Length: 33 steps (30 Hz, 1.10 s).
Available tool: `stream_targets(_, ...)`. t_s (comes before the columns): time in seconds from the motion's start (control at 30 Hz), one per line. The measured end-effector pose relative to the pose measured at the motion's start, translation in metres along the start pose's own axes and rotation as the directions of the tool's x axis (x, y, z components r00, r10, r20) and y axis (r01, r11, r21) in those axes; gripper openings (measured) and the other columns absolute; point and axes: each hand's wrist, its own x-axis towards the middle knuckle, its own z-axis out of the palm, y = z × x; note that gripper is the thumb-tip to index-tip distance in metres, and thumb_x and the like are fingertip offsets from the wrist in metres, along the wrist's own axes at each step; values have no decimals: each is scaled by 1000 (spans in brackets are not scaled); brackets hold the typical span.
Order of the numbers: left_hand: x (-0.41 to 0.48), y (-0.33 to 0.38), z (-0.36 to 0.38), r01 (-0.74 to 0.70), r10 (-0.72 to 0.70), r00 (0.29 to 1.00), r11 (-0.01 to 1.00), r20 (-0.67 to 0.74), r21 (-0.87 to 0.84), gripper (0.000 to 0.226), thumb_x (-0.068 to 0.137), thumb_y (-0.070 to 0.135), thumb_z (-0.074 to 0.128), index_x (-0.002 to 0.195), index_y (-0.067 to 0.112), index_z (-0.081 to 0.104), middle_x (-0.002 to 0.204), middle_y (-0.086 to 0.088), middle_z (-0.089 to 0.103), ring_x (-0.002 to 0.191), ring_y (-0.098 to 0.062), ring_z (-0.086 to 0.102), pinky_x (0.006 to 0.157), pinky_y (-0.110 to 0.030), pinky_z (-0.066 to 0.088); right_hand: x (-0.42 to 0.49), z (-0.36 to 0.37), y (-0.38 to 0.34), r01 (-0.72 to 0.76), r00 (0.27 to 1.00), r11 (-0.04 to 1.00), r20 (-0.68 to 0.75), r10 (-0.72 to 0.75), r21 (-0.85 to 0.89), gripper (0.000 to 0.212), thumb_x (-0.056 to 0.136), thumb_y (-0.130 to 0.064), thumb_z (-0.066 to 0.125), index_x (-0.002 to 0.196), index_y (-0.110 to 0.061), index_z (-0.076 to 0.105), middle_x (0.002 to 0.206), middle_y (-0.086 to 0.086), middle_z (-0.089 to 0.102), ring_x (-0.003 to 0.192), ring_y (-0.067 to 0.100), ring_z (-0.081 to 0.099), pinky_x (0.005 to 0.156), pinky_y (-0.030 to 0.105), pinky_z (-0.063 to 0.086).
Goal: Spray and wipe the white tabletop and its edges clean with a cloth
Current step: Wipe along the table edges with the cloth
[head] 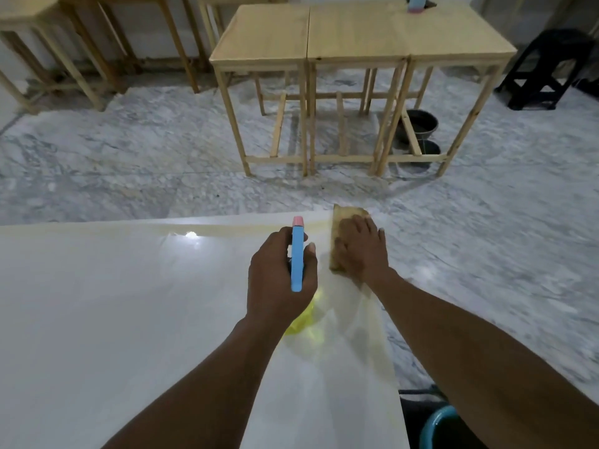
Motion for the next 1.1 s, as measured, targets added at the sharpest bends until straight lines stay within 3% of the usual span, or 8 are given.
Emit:
stream_targets(0.07,4,-5,3,11,-11,1000,1000,-4,-25,17,95,35,65,103,19,65,80,4,66,63,-13,64,65,-22,54,16,1,6,17,996,999,-85,-20,-37,57,102,-44,30,153,-19,28,164,6,20,153,30,9,122,55,8)
stream_targets(0.17,6,-7,3,4,-3,1000,999,4,-36,15,95,30,64,102,17,65,81,0,68,68,-22,71,67,-38,61,37,4,3,31,999,999,33,-30,-17,60,103,-45,25,156,-17,17,166,7,12,153,30,4,122,54,12)
stream_targets(0.53,-7,-1,-3,91,-91,995,996,34,0,25,89,28,60,109,14,66,93,-2,74,81,-24,76,79,-49,63,-34,21,2,80,997,995,23,-79,-60,74,96,-54,18,158,-13,10,167,10,5,154,31,-4,123,52,13)
stream_targets(0.77,-66,12,-23,115,-114,993,993,35,-34,22,89,26,61,108,16,66,88,-1,71,78,-24,74,77,-46,62,-146,29,5,56,998,997,38,-54,-50,83,94,-63,18,159,-15,0,167,7,-7,153,27,-14,125,46,9)
stream_targets(0.97,-141,24,-46,108,-107,994,993,16,-42,16,94,13,70,109,13,67,86,6,64,63,-9,57,70,-21,48,-252,35,1,8,999,998,38,-6,-54,77,95,-56,14,159,-15,-1,167,8,-7,154,29,-8,124,49,13)
stream_targets(1.1,-199,29,-65,103,-102,995,993,16,-59,15,94,12,70,109,14,68,86,7,64,63,-9,58,69,-18,47,-320,42,0,-11,999,999,31,12,-31,74,97,-52,16,159,-15,1,167,9,-4,154,30,-5,123,52,12)
